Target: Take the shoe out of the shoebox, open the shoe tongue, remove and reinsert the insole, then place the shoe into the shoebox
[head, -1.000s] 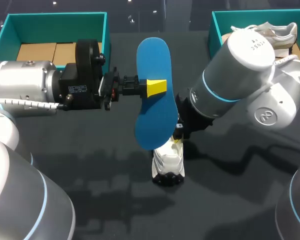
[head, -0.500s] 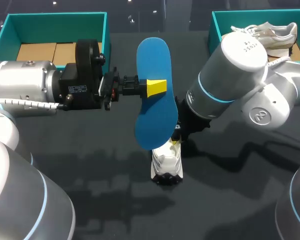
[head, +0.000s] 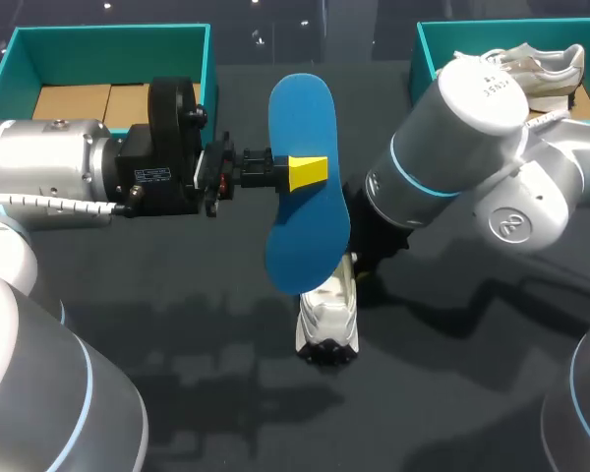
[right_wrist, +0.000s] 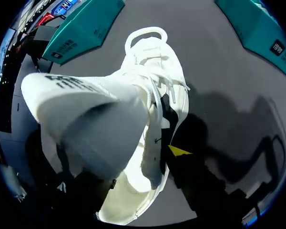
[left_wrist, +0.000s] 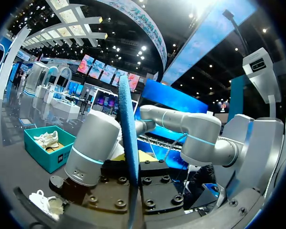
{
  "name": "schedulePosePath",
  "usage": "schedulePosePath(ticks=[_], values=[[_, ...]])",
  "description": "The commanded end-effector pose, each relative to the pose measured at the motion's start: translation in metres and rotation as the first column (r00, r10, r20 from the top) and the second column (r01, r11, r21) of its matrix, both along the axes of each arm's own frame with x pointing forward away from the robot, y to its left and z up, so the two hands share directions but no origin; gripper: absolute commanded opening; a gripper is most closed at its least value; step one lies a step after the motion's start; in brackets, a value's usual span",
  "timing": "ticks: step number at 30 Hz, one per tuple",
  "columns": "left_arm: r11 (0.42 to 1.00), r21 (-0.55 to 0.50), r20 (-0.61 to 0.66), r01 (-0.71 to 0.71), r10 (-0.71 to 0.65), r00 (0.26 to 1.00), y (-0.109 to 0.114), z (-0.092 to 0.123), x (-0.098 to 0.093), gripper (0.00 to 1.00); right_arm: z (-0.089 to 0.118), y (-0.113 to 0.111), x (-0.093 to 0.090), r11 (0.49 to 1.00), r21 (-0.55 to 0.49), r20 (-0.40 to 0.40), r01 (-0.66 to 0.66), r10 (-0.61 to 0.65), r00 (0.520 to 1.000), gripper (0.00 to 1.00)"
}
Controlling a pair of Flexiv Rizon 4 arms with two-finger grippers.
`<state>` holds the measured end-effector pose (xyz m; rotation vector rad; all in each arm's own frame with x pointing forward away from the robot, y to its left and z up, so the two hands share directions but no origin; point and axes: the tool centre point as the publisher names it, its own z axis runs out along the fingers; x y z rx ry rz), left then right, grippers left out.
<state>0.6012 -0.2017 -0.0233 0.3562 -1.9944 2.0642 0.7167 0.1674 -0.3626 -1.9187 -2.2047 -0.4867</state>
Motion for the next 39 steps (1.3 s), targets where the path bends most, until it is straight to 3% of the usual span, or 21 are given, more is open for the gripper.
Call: schedulePosePath(ticks=[1,4,17,19,24,32,39], values=[[1.0,-0.002,0.0,-0.002,0.002,1.0,0.0,-0.001,-0.001,0.0,0.02,-0.02,-0.009,0.998,0.065,0.005,0.012,-0.013,1.0,1.0],[1.0,-0.002,0.0,-0.002,0.002,1.0,0.0,-0.001,-0.001,0.0,0.037,-0.028,-0.011,0.983,0.181,0.006,-0.04,0.04,0.999,1.0],[1.0,-0.002,0.0,-0.002,0.002,1.0,0.0,-0.001,-0.001,0.0,0.037,-0.028,-0.011,0.983,0.181,0.006,-0.04,0.04,0.999,1.0],[1.0,-0.002,0.0,-0.002,0.002,1.0,0.0,-0.001,-0.001,0.0,0.045,-0.03,-0.013,0.977,0.214,0.004,-0.014,0.013,1.0,1.0],[1.0,0.012,0.203,0.001,-0.003,0.979,-0.003,0.007,0.015,0.0,0.07,-0.039,-0.011,0.947,0.317,-0.005,0.043,-0.044,0.999,1.0],[1.0,-0.005,0.563,0.027,-0.02,0.826,-0.004,0.013,0.035,0.0,0.099,-0.055,-0.01,0.906,0.416,-0.025,0.082,-0.079,0.997,1.0],[0.998,0.018,0.808,0.066,-0.053,0.587,-0.014,0.012,0.049,0.0,0.116,-0.056,-0.001,0.864,0.493,-0.056,0.101,-0.085,0.995,1.0]])
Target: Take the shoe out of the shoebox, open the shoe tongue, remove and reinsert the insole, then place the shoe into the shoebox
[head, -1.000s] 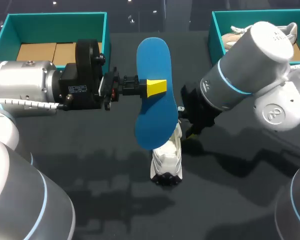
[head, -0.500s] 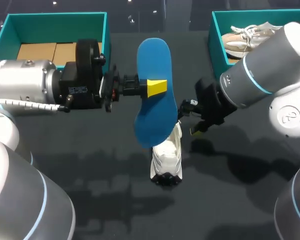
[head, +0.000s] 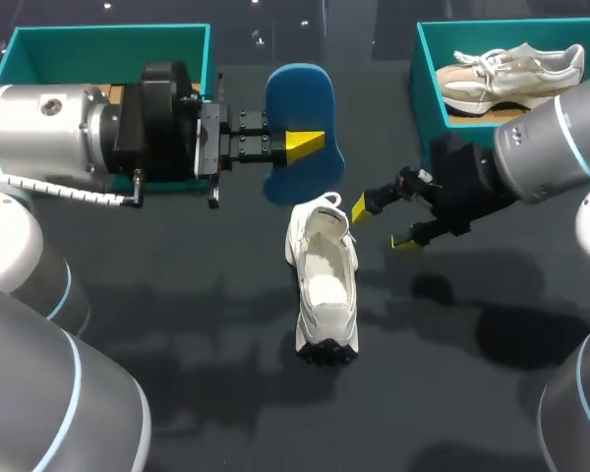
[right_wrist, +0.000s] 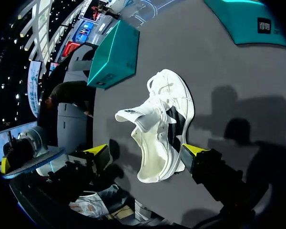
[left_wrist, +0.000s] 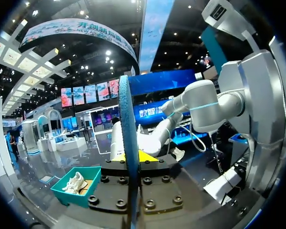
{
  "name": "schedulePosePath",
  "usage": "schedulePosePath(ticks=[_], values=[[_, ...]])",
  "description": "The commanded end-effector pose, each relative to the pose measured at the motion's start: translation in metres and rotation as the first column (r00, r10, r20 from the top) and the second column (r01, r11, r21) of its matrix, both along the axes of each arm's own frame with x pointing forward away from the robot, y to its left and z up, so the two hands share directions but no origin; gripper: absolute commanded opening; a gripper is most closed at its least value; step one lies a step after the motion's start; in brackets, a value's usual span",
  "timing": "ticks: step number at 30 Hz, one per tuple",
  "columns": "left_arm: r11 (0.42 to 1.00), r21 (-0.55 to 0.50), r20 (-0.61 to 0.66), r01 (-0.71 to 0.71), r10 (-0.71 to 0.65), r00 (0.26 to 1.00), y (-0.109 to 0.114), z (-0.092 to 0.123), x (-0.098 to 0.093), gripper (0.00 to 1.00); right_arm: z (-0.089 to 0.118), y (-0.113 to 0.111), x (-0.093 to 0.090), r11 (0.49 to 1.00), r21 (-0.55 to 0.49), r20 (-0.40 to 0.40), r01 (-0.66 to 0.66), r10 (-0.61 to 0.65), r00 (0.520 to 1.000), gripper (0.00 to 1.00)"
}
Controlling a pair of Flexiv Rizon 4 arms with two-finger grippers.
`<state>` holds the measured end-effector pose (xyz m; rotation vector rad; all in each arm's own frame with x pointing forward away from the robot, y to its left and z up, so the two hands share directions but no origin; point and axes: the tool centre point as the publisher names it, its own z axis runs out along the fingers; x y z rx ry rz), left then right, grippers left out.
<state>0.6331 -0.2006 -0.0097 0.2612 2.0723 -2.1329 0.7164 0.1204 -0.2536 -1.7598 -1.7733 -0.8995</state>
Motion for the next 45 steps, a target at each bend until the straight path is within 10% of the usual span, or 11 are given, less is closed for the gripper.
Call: schedulePosePath(ticks=[1,15,30,45], values=[[0.997,0.029,0.403,0.074,-0.08,0.912,-0.016,-0.003,0.019,0.0,0.009,-0.008,0.002,0.997,0.081,-0.003,-0.006,0.006,1.0,1.0],[0.996,0.066,0.483,0.061,-0.085,0.871,-0.019,-0.008,0.025,0.0,0.017,-0.008,0.007,0.992,0.128,0.017,-0.02,0.018,1.0,1.0],[0.998,0.05,0.816,0.034,-0.06,0.574,0.002,-0.046,0.036,0.0,0.049,-0.007,0.022,0.964,0.262,0.008,0.041,-0.045,0.999,1.0],[0.999,0.025,0.894,-0.03,-0.009,0.449,0.007,-0.068,0.033,0.0,0.064,-0.005,0.027,0.95,0.311,-0.016,0.035,-0.032,0.999,1.0]])
